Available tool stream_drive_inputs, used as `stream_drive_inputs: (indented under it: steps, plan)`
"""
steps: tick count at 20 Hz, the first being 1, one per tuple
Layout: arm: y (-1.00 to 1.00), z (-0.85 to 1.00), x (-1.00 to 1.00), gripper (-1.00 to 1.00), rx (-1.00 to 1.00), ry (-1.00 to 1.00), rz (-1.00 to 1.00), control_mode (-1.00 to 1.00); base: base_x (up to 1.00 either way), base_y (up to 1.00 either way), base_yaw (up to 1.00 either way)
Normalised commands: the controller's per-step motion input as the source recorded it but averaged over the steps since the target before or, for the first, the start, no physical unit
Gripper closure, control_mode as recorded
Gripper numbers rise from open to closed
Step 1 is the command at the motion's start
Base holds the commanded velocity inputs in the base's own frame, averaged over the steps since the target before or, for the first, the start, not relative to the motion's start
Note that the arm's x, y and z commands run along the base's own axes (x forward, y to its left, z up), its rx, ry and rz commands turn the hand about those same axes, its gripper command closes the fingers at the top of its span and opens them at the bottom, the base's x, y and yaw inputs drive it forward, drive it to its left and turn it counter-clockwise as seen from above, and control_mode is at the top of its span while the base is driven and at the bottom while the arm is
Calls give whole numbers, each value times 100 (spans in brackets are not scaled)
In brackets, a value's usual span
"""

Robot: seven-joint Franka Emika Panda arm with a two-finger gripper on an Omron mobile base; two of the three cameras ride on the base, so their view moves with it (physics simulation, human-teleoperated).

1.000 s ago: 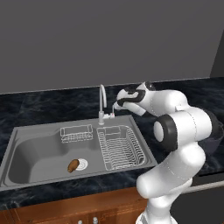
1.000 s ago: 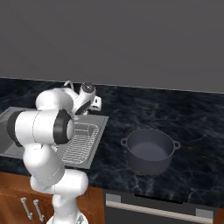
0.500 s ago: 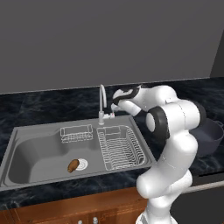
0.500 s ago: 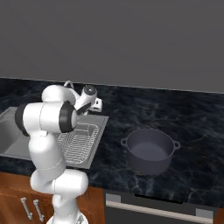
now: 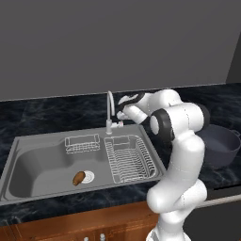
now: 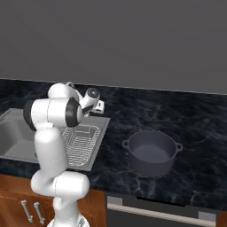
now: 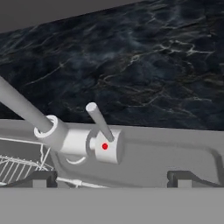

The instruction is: Dump the potato from the pot into the sink. Then turn on the water and wash the potato. Then turn off the water and put the potato back in the pot.

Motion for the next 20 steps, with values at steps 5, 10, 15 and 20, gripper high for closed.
stream_drive_inputs:
  steps: [5,10,15,20]
  plan:
    - [6,-20,39,-100,1,2,0,-100,0,0,0]
    - [11,-20,31,-100,2,2,0,-100,0,0,0]
    - [12,-22,33,-100,1,2,0,-100,0,0,0]
    - [7,-19,38,-100,1,1,0,-100,0,0,0]
